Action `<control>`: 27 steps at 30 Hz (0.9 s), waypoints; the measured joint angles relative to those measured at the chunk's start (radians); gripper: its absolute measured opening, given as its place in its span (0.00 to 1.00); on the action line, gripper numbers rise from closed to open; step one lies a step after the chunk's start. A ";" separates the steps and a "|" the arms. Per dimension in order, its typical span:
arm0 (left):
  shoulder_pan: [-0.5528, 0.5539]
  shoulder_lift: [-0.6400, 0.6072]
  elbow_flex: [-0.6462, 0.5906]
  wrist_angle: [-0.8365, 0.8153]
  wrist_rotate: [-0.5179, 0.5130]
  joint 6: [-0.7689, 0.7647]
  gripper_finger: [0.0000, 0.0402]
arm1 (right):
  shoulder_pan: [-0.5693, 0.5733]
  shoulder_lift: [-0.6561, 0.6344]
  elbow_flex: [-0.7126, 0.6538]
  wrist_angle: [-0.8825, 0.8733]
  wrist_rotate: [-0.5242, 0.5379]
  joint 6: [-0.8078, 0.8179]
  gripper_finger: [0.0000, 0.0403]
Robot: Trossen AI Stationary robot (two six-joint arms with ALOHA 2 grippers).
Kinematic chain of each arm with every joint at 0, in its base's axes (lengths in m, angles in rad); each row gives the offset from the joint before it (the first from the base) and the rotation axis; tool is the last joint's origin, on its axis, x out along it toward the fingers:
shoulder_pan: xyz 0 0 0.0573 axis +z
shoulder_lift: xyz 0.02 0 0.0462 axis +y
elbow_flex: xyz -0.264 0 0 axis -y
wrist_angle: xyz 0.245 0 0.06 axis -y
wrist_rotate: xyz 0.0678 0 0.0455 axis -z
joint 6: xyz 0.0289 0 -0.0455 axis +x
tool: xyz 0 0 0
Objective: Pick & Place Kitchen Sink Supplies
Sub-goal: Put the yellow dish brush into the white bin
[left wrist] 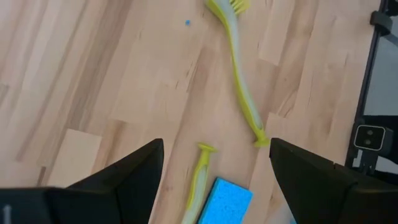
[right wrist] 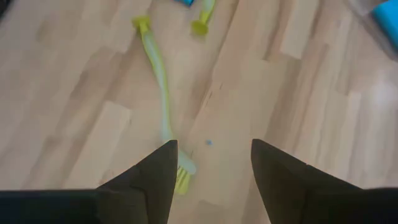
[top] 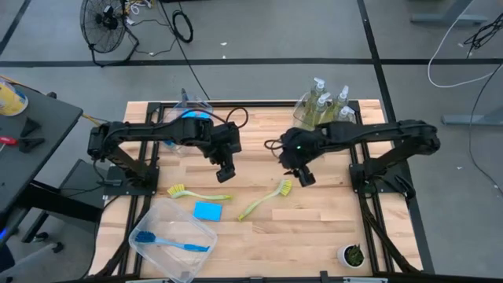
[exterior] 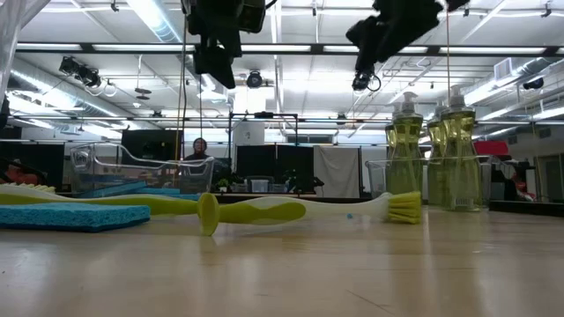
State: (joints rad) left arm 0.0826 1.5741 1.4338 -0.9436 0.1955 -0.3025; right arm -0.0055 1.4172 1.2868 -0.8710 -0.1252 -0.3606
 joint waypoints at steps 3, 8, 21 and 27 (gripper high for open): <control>0.000 -0.016 0.000 0.008 -0.005 0.000 0.74 | 0.000 0.026 -0.040 0.058 0.000 -0.045 0.51; 0.000 -0.079 0.000 0.009 -0.075 0.001 0.74 | 0.000 0.034 -0.164 0.213 -0.038 -0.069 0.51; -0.047 -0.282 0.000 0.065 -0.313 0.040 0.74 | 0.038 0.072 -0.349 0.495 -0.104 -0.076 0.51; -0.047 -0.318 0.000 0.060 -0.360 0.025 0.74 | 0.086 0.158 -0.352 0.535 -0.107 -0.080 0.51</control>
State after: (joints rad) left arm 0.0358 1.2564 1.4342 -0.8832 -0.1641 -0.2771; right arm 0.0801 1.5756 0.9344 -0.3359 -0.2321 -0.4401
